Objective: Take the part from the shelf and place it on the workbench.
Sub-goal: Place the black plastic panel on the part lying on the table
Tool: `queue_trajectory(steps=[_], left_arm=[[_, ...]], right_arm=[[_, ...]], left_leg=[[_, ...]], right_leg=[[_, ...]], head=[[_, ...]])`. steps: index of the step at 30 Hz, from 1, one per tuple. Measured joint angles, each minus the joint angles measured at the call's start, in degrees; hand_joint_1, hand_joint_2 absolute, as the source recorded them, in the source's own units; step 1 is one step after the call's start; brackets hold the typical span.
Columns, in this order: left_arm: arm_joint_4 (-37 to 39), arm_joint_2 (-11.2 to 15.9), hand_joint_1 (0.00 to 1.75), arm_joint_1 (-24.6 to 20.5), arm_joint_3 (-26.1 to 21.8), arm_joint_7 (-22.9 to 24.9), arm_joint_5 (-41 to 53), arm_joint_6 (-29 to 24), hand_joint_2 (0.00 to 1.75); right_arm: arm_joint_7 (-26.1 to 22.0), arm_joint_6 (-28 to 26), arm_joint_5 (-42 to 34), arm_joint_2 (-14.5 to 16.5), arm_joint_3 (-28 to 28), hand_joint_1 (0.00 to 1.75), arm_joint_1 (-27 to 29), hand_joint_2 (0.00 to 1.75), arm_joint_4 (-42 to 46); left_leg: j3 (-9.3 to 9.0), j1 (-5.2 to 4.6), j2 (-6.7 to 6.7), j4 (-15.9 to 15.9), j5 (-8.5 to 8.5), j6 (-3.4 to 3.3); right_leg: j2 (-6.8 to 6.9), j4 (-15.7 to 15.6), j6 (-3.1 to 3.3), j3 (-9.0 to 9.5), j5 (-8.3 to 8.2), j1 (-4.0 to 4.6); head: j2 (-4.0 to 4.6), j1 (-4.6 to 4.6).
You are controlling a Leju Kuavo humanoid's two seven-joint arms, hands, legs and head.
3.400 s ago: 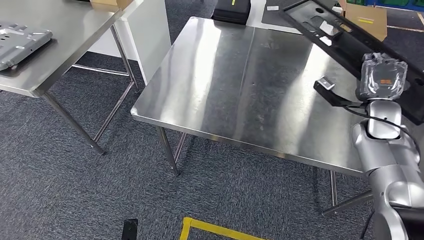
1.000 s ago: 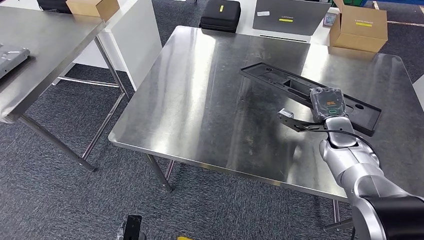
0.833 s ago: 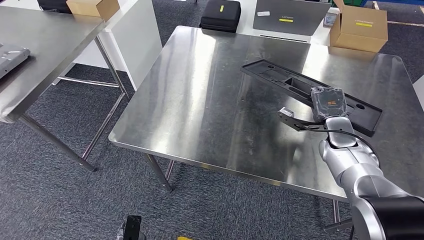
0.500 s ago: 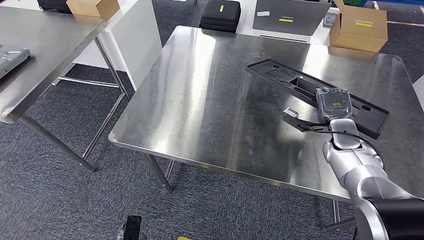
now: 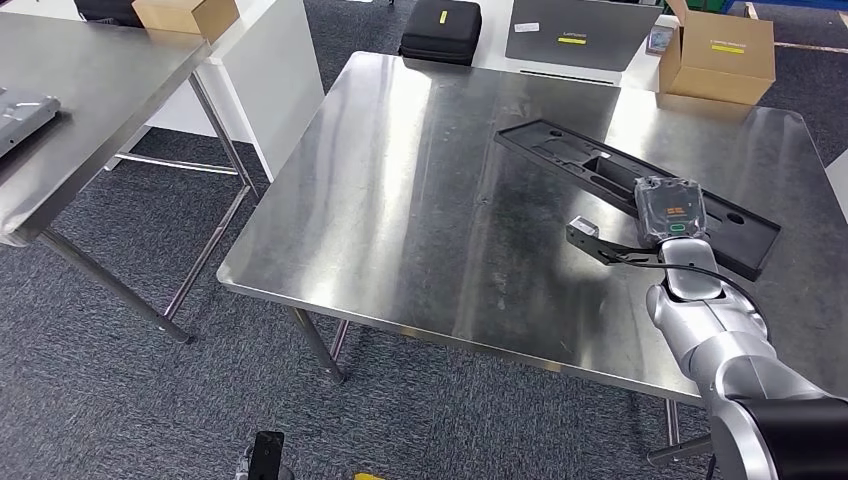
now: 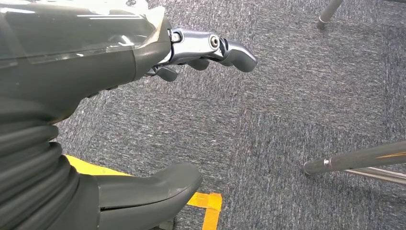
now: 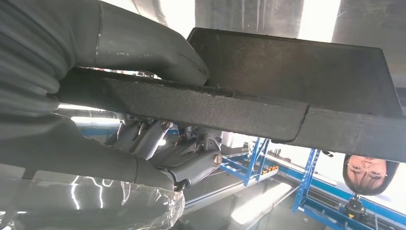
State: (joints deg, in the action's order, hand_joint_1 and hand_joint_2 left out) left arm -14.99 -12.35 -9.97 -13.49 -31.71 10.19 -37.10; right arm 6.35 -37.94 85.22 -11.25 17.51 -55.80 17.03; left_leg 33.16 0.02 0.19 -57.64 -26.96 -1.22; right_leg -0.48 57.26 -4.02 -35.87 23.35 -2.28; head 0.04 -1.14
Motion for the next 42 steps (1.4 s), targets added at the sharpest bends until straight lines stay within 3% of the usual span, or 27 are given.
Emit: queue_trajectory(steps=[6,10,14,34,39,42], left_arm=[[0.0,0.0,0.0,0.0,0.9,-2.4,1.6,-1.9,1.75],[0.0,-0.1,0.0,0.1,1.0,-3.1,0.6,-1.8,1.75],[0.0,-0.2,0.0,0.1,0.9,-3.6,0.0,-1.8,0.0],[0.0,-0.6,0.0,0.1,0.5,-0.7,-0.6,-1.7,0.0],[0.0,-0.6,0.0,0.1,0.5,-0.2,-0.7,-0.7,0.0],[0.0,-0.6,0.0,0.1,0.5,-0.1,-0.7,-0.6,0.0]], right_arm=[[0.3,-0.3,0.0,-0.5,0.6,1.73,0.0,1.75,0.0],[0.2,-0.3,0.0,-0.6,0.9,0.0,0.0,0.0,0.0],[0.3,-0.4,0.0,-0.6,1.0,0.0,-0.1,0.0,0.0],[0.9,-0.3,0.0,-0.7,1.3,0.0,-0.2,0.0,0.0],[-7.4,2.1,-5.9,-0.7,-1.7,0.0,-1.2,0.0,1.1],[-9.3,4.2,-8.4,-1.1,-4.4,0.0,-3.4,0.0,2.0]], left_leg=[[0.01,0.0,0.0,0.0,0.0,0.0],[0.01,0.0,0.0,0.0,0.0,0.0],[0.01,0.0,0.0,0.0,0.0,0.0],[0.01,-0.01,0.0,0.0,-0.01,-0.01],[0.01,-0.03,0.0,0.0,0.0,-0.01],[0.0,-0.04,0.01,0.0,0.0,-0.01]], right_leg=[[0.0,0.0,0.0,0.0,0.0,0.0],[0.01,0.0,0.0,0.0,0.0,0.0],[0.01,0.0,0.0,0.01,0.0,0.0],[0.02,0.0,0.0,0.02,0.0,-0.02],[0.02,0.0,-0.01,0.02,-0.01,-0.05],[0.04,0.0,-0.01,0.03,0.0,-0.07]], head=[[0.0,-0.01],[0.0,0.0],[0.0,0.01],[0.0,0.0],[0.0,-0.01],[0.0,0.01]])
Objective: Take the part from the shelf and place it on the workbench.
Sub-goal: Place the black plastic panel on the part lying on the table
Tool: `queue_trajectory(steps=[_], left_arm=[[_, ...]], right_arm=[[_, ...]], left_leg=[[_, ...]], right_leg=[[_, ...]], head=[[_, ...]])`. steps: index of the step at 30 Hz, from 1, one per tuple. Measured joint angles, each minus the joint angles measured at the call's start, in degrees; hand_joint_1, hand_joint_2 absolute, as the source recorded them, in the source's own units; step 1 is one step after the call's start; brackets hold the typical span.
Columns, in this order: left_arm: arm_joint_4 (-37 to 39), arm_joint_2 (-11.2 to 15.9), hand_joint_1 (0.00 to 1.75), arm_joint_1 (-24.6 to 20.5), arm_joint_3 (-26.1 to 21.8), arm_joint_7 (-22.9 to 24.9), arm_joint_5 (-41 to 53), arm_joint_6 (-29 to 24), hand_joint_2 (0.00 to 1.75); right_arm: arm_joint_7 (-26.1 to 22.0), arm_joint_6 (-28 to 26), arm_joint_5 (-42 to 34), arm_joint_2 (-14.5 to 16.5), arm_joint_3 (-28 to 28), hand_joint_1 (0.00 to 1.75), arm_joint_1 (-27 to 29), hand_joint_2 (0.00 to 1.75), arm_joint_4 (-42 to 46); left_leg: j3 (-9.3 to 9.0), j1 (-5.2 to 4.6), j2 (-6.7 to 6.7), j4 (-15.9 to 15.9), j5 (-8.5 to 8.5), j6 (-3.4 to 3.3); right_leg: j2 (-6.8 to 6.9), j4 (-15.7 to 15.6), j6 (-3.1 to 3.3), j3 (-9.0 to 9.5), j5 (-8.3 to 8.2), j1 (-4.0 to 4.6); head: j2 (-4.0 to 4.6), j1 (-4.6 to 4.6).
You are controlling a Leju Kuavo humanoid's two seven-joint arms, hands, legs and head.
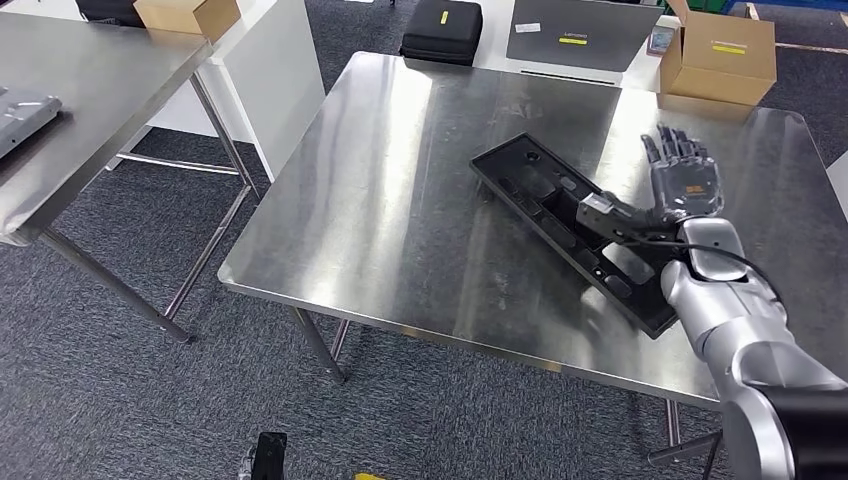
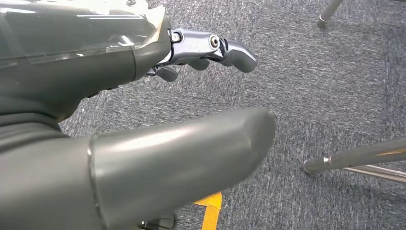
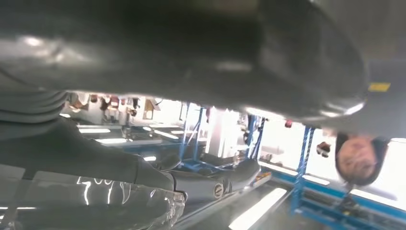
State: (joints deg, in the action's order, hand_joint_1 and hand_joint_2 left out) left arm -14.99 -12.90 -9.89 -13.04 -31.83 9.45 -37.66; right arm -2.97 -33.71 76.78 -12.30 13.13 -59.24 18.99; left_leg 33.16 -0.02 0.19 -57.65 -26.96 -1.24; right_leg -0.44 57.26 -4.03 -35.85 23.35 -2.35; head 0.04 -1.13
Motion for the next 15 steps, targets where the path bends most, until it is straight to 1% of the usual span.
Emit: queue_trajectory(steps=[3,7,9,11,13,15], left_arm=[[0.0,0.0,0.0,0.0,0.0,0.0,0.0,0.0,0.0],[0.0,0.0,0.0,0.0,0.0,0.0,0.0,0.1,0.0],[0.0,0.0,0.0,0.0,0.0,0.0,-0.3,0.3,0.0],[0.0,0.0,0.0,0.0,-0.2,-0.1,-0.9,0.4,0.0],[0.0,0.0,0.0,0.1,-0.4,-0.5,-1.7,0.4,0.0],[0.0,0.1,0.0,0.3,-0.9,-1.0,-2.5,0.4,0.0]], right_arm=[[-0.4,0.6,-0.3,-0.3,-1.3,0.0,-1.7,0.0,0.6],[-0.7,0.6,-0.7,-0.5,-2.3,0.0,-2.2,0.0,0.9],[-1.1,1.5,-1.7,-0.7,-2.9,0.0,-3.0,0.0,1.0],[-2.5,5.1,-4.0,-1.3,-4.1,0.0,-5.1,0.0,1.0],[-4.6,10.1,-7.0,-2.0,-5.7,0.0,-8.2,0.0,1.0],[-6.3,13.2,-8.9,-2.6,-7.3,0.0,-11.4,0.0,1.3]], left_leg=[[-0.03,0.0,0.0,0.0,0.0,0.0],[-0.02,-0.01,0.0,0.0,-0.01,0.0],[-0.01,-0.04,0.0,0.0,-0.01,-0.01],[0.01,-0.08,0.0,0.0,-0.01,-0.01],[0.02,-0.09,0.0,0.0,0.0,-0.01],[0.02,-0.1,0.0,0.0,-0.01,-0.01]], right_leg=[[-0.01,0.0,0.0,0.02,0.0,0.0],[0.0,0.0,0.0,0.02,0.0,0.0],[0.0,0.0,0.0,0.01,0.0,-0.03],[0.0,0.0,0.0,0.0,0.0,-0.06],[0.01,0.0,0.0,0.0,0.0,-0.07],[0.0,0.0,0.0,0.0,0.0,-0.07]], head=[[0.0,0.0],[0.0,0.01],[0.0,-0.01],[0.0,-0.01],[0.0,0.01],[0.0,0.0]])
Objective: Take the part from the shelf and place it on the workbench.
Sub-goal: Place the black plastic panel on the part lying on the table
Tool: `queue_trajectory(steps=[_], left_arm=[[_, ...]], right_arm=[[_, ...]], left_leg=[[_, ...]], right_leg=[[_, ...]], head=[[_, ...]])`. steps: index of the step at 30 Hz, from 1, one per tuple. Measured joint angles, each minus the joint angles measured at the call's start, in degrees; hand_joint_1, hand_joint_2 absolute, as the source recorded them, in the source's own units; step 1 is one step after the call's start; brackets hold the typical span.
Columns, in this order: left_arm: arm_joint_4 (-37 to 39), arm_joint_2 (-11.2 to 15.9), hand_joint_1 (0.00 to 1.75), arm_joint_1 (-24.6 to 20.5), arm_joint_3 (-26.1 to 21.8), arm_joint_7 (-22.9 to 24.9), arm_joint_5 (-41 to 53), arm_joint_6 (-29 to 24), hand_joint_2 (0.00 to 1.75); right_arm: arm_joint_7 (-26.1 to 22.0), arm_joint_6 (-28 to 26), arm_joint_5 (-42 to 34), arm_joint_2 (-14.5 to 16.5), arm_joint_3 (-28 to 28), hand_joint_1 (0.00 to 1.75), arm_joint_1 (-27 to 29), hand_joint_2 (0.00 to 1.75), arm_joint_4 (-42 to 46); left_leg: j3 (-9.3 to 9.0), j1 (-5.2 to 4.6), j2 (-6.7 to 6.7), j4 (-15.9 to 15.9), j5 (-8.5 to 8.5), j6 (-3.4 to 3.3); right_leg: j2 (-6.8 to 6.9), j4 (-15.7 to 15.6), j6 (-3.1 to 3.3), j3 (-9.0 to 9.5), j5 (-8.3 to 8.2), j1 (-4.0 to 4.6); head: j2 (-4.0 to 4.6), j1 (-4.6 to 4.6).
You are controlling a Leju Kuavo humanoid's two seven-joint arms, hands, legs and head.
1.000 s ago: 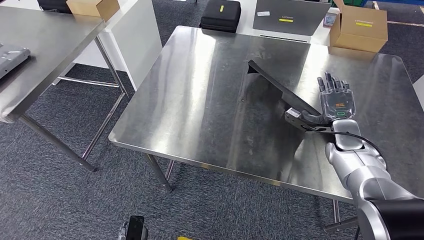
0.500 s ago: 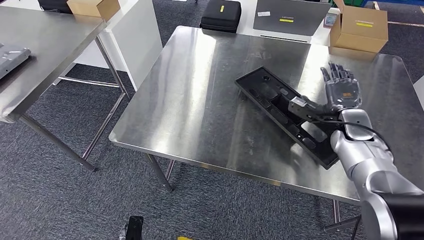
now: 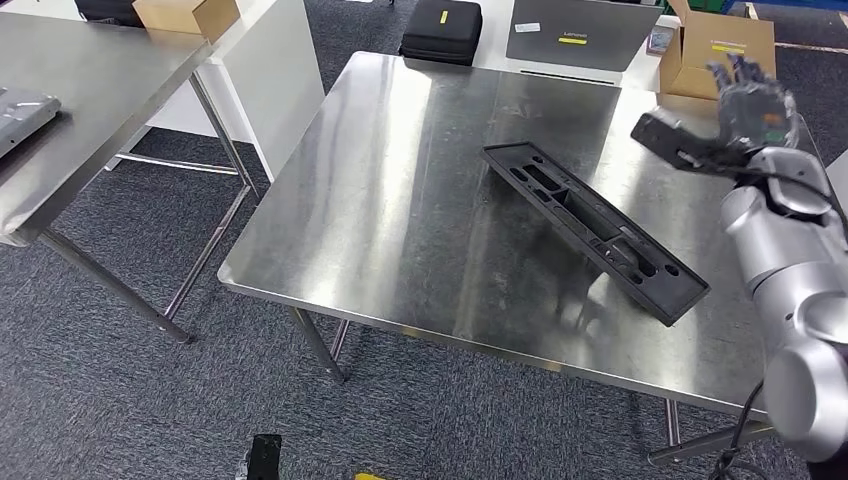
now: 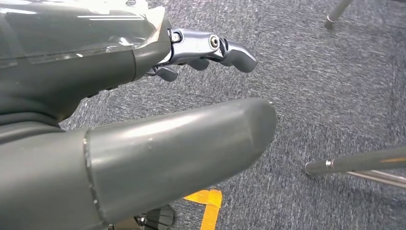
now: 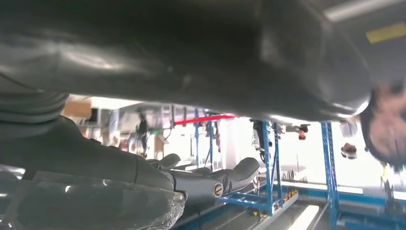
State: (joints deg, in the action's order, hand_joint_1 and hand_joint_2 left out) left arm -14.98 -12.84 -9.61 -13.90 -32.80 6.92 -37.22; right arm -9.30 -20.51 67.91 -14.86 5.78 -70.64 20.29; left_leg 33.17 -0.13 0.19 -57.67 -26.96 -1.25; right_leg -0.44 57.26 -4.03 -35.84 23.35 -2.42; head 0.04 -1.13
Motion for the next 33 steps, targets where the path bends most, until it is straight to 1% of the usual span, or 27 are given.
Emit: queue_trajectory(steps=[2,4,7,9,11,13,15,16,18,20,21,22,23,24,25,26,27,28,29,30,31,33], left_arm=[[0.0,0.0,0.0,0.1,-0.4,-0.4,-0.7,0.0,0.0],[0.0,0.0,0.0,0.2,-0.8,-0.6,-1.1,0.0,0.0],[0.0,0.0,0.0,0.6,-1.3,-0.5,-1.7,-0.1,0.0],[0.2,0.2,0.0,0.8,-1.6,0.9,-2.0,0.0,0.0],[0.4,0.6,0.0,1.3,-2.0,2.3,-2.7,0.6,0.0],[0.7,1.0,0.0,1.9,-2.6,2.5,-3.6,1.1,0.0],[0.9,1.4,0.0,2.5,-3.3,3.6,-4.5,1.3,0.0],[1.1,1.9,0.0,2.6,-3.7,5.1,-5.0,1.7,0.0],[1.3,3.6,0.0,2.6,-4.5,9.0,-5.7,3.3,0.0],[1.5,5.6,0.0,2.3,-5.2,11.1,-5.8,4.9,0.0],[1.5,6.4,0.0,2.0,-5.4,11.3,-5.7,5.3,0.0],[1.5,6.9,0.0,1.8,-5.7,11.2,-5.6,5.5,0.0],[1.5,7.2,0.0,1.8,-5.9,11.1,-5.5,5.6,0.0],[1.6,7.3,0.0,1.9,-6.1,10.9,-5.3,5.6,0.0],[1.7,7.3,0.0,2.3,-6.2,10.8,-5.2,5.6,0.0],[1.8,7.3,0.0,2.9,-6.5,10.6,-5.1,5.7,0.0],[1.9,7.3,0.0,3.3,-6.8,10.5,-5.1,5.6,0.0],[2.0,7.3,0.0,3.7,-7.0,10.4,-5.1,5.6,0.0],[2.1,7.3,0.0,3.9,-7.3,10.3,-5.1,5.6,0.0],[2.2,7.3,0.0,4.2,-7.5,10.3,-5.1,5.6,0.0],[2.2,7.3,0.0,4.6,-7.7,10.2,-5.1,5.6,0.0],[2.3,7.5,0.0,5.4,-8.0,10.2,-5.1,5.6,0.0]], right_arm=[[-0.6,0.8,-0.2,-0.4,-1.0,0.0,-2.9,0.0,0.4],[0.4,0.5,1.1,-0.7,-1.3,0.0,-5.3,0.0,0.8],[4.6,-1.0,4.9,-2.2,-1.4,0.0,-8.4,0.0,1.3],[7.2,-2.1,6.6,-4.0,-1.3,0.0,-10.4,0.0,1.5],[8.3,-3.0,7.2,-6.6,-1.3,0.0,-12.3,0.0,1.7],[7.9,-4.0,7.3,-10.3,-1.4,0.0,-13.8,0.0,2.1],[5.4,-5.4,6.2,-14.4,-1.4,0.0,-14.3,0.0,2.6],[3.8,-6.2,5.2,-16.2,-1.5,0.0,-14.1,0.0,3.0],[1.4,-7.9,3.5,-18.7,-1.8,0.0,-13.2,0.0,3.7],[1.0,-10.1,2.4,-20.5,-1.9,0.0,-10.9,0.0,4.8],[0.9,-11.8,0.9,-21.9,-2.1,0.0,-8.3,0.0,6.3],[0.5,-13.7,-1.6,-23.6,-2.7,0.0,-3.6,0.0,8.8],[-0.5,-15.7,-5.2,-25.3,-4.3,0.0,3.5,0.0,13.1],[-2.7,-17.3,-8.8,-26.2,-7.0,0.0,12.3,0.0,19.0],[-6.6,-18.3,-11.8,-25.7,-11.0,0.0,21.9,0.0,25.8],[-12.6,-19.0,-14.3,-23.2,-16.5,0.0,31.4,0.0,33.8],[-19.5,-19.2,-15.9,-19.3,-22.6,0.0,39.8,0.0,41.4],[-25.3,-19.4,-17.3,-14.8,-29.1,0.0,47.2,0.0,48.4],[-29.3,-19.5,-18.4,-10.6,-35.3,0.0,53.4,0.0,54.6],[-30.8,-19.6,-19.1,-7.2,-40.6,0.0,58.1,0.0,59.5],[-31.0,-19.6,-19.5,-4.4,-45.0,0.0,61.8,0.0,63.5],[-30.9,-19.6,-19.4,0.0,-51.2,0.0,66.7,0.0,69.9]], left_leg=[[-0.01,-0.01,-0.01,0.0,0.0,0.0],[-0.02,-0.01,0.0,0.0,-0.01,-0.01],[0.0,-0.02,0.1,0.0,-0.01,-0.01],[0.03,-0.04,0.19,-0.1,-0.02,-0.03],[0.05,-0.04,0.26,-0.1,-0.07,-0.11],[0.06,-0.04,0.36,-0.2,-0.14,-0.23],[0.1,-0.03,0.5,-0.2,-0.2,-0.33],[0.1,-0.02,0.54,-0.2,-0.23,-0.37],[-0.04,-0.02,0.33,-0.2,-0.36,-0.46],[-0.37,-0.01,-0.06,-0.2,-0.57,-0.56],[-0.58,0.05,-0.1,-0.2,-0.66,-0.6],[-0.77,0.23,0.12,-0.2,-0.71,-0.62],[-0.97,0.52,0.51,-0.1,-0.77,-0.61],[-1.08,0.83,0.97,-0.1,-0.9,-0.52],[-1.18,1.11,1.33,0.0,-1.08,-0.42],[-1.28,1.28,1.45,0.0,-1.32,-0.33],[-1.4,1.34,1.46,0.0,-1.49,-0.32],[-1.49,1.34,1.63,0.0,-1.55,-0.39],[-1.59,1.31,1.98,0.0,-1.52,-0.49],[-1.6,1.28,2.39,0.0,-1.39,-0.52],[-1.54,1.24,2.72,0.0,-1.32,-0.5],[-1.56,1.19,2.51,0.1,-1.35,-0.34]], right_leg=[[0.0,0.0,0.0,0.0,0.0,0.0],[0.02,0.0,0.0,-0.01,0.0,0.0],[0.14,0.0,-0.01,0.0,0.01,0.0],[0.24,0.0,-0.01,0.0,0.01,-0.01],[0.3,-0.1,-0.02,0.0,0.02,0.0],[0.42,-0.1,-0.13,0.06,0.09,0.0],[0.55,-0.2,-0.28,0.19,0.18,0.01],[0.57,-0.2,-0.32,0.25,0.2,0.01],[0.35,-0.2,-0.4,0.31,0.24,0.02],[-0.03,-0.3,-0.41,0.39,0.24,0.05],[-0.1,-0.3,-0.48,0.56,0.31,0.14],[0.1,-0.5,-0.55,0.98,0.42,0.32],[0.48,-0.7,-0.58,1.58,0.56,0.61],[0.91,-0.9,-0.58,2.23,0.72,0.91],[1.26,-1.1,-0.51,2.81,0.87,1.17],[1.39,-1.2,-0.41,3.12,1.0,1.35],[1.42,-1.3,-0.37,3.22,1.15,1.42],[1.63,-1.3,-0.41,3.24,1.33,1.41],[1.98,-1.3,-0.48,3.22,1.49,1.38],[2.4,-1.3,-0.56,3.19,1.62,1.33],[2.73,-1.2,-0.62,3.15,1.71,1.27],[2.52,-1.2,-0.63,3.05,1.73,1.23]], head=[[0.0,-0.01],[0.0,-0.01],[0.0,0.0],[0.0,0.0],[0.0,-0.01],[0.0,-0.02],[0.0,-0.01],[0.0,0.02],[0.0,0.03],[0.0,-0.12],[0.0,-0.25],[0.0,-0.36],[0.0,-0.4],[0.0,-0.15],[0.0,0.21],[0.0,0.47],[0.0,0.61],[0.0,0.61],[0.0,0.5],[0.0,0.46],[0.0,0.49],[0.0,0.47]])
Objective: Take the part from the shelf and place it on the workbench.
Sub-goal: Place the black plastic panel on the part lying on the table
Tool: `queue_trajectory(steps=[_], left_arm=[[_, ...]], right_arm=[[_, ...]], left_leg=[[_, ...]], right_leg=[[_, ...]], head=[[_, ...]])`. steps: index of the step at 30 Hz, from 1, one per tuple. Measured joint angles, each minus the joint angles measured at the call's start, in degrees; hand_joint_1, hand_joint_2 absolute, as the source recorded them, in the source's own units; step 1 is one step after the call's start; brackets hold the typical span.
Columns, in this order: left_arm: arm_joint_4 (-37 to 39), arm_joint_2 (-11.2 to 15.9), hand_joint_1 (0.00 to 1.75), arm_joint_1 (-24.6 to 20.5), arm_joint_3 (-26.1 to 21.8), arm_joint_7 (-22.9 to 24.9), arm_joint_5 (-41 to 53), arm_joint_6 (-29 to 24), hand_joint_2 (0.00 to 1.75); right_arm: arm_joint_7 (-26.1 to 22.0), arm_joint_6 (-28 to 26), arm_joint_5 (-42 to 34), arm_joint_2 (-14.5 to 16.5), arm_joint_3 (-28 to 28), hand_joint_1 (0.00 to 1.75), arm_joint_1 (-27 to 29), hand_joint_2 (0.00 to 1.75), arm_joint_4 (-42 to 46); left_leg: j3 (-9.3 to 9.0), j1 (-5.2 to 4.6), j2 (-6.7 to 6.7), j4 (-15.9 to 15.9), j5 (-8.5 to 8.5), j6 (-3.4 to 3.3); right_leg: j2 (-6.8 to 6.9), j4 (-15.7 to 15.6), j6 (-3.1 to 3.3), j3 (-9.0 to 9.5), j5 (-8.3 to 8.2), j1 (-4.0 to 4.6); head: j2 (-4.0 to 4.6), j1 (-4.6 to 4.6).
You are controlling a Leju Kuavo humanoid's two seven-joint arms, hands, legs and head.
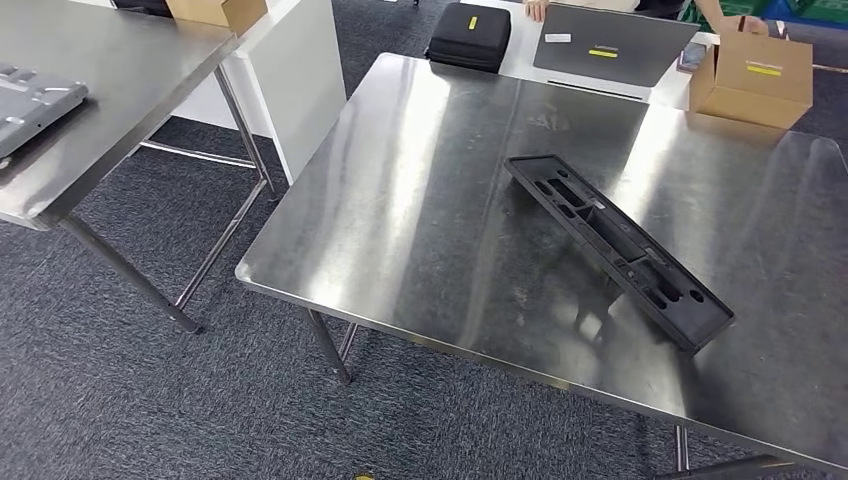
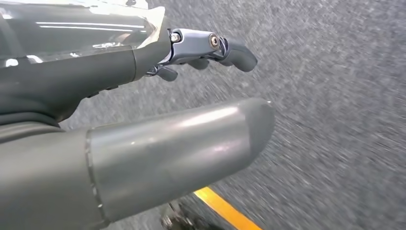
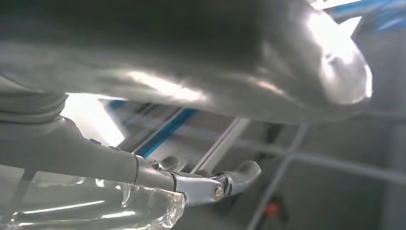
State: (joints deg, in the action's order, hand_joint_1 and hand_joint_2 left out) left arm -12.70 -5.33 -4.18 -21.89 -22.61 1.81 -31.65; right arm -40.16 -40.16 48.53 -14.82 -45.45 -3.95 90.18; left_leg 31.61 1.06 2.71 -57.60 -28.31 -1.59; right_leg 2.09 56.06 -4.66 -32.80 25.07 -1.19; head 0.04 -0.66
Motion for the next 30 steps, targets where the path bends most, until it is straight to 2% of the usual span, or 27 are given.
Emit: queue_trajectory(steps=[3,7,10,13,17,19,23,28,30], left_arm=[[0.1,0.2,0.0,0.2,-0.4,0.0,0.1,0.0,0.0],[0.1,0.5,0.0,0.3,-0.8,0.0,1.0,-0.3,0.0],[0.3,0.6,0.0,0.5,-0.9,-0.1,1.9,-0.9,0.0],[0.4,0.6,0.0,0.6,-0.9,-0.3,2.0,-1.5,0.0],[0.5,0.6,0.0,0.7,-1.4,-0.5,2.4,-2.0,0.0],[0.5,0.6,0.0,0.7,-1.9,-0.3,2.6,-2.1,0.0],[0.5,0.5,0.0,0.8,-2.6,0.0,3.0,-2.1,0.0],[0.5,0.4,0.0,0.7,-3.3,-0.1,3.0,-2.1,0.0],[0.3,-0.6,0.0,0.3,-3.4,-3.6,1.7,-2.8,0.0]], right_arm=[[0.0,0.0,0.5,6.1,-5.2,0.0,4.5,0.0,7.3],[0.1,0.0,-7.5,16.2,-11.1,0.0,7.5,0.0,16.0],[0.1,0.0,-12.3,22.4,-15.6,0.0,7.5,0.0,18.0],[0.1,0.0,-12.9,26.4,-20.2,0.0,6.6,0.0,17.5],[0.2,0.0,-11.6,28.8,-26.9,0.0,4.1,0.0,13.4],[2.1,0.0,-8.9,29.1,-31.3,0.0,2.2,0.0,9.2],[12.5,0.0,0.8,29.6,-37.8,0.0,1.3,0.0,2.2],[24.9,0.0,16.1,31.0,-40.9,0.0,1.1,0.0,-4.3],[31.9,0.0,21.5,31.7,-41.5,0.0,0.7,0.0,-7.4]], left_leg=[[-0.31,-0.08,-1.02,0.0,-0.35,0.08],[-0.65,-0.12,-1.73,0.1,-0.62,0.12],[-0.77,-0.17,-2.07,0.1,-0.67,0.12],[-0.85,-0.3,-2.19,0.1,-0.67,0.11],[-0.99,-0.36,-2.22,0.1,-0.66,0.1],[-1.03,-0.41,-2.24,0.1,-0.67,0.09],[-0.97,-0.49,-2.19,0.1,-0.7,0.03],[-0.99,-0.49,-2.3,0.1,-0.75,-0.02],[-1.05,-0.51,-2.28,0.1,-0.74,-0.04]], right_leg=[[-1.01,0.0,0.01,-0.06,0.01,-0.1],[-1.77,0.0,0.06,0.0,0.05,-0.14],[-2.05,0.0,0.07,0.02,0.04,-0.19],[-2.11,0.0,0.07,0.06,0.03,-0.3],[-2.15,0.0,0.06,0.1,0.02,-0.34],[-2.18,0.0,0.05,0.12,0.01,-0.38],[-2.14,0.0,0.04,0.17,0.03,-0.49],[-2.25,0.0,0.04,0.09,0.04,-0.48],[-2.24,0.0,0.04,0.01,0.04,-0.49]], head=[[0.0,-0.01],[0.0,0.02],[0.0,0.01],[0.0,0.01],[0.0,0.03],[0.0,0.03],[0.0,0.01],[0.0,0.01],[0.0,0.01]])
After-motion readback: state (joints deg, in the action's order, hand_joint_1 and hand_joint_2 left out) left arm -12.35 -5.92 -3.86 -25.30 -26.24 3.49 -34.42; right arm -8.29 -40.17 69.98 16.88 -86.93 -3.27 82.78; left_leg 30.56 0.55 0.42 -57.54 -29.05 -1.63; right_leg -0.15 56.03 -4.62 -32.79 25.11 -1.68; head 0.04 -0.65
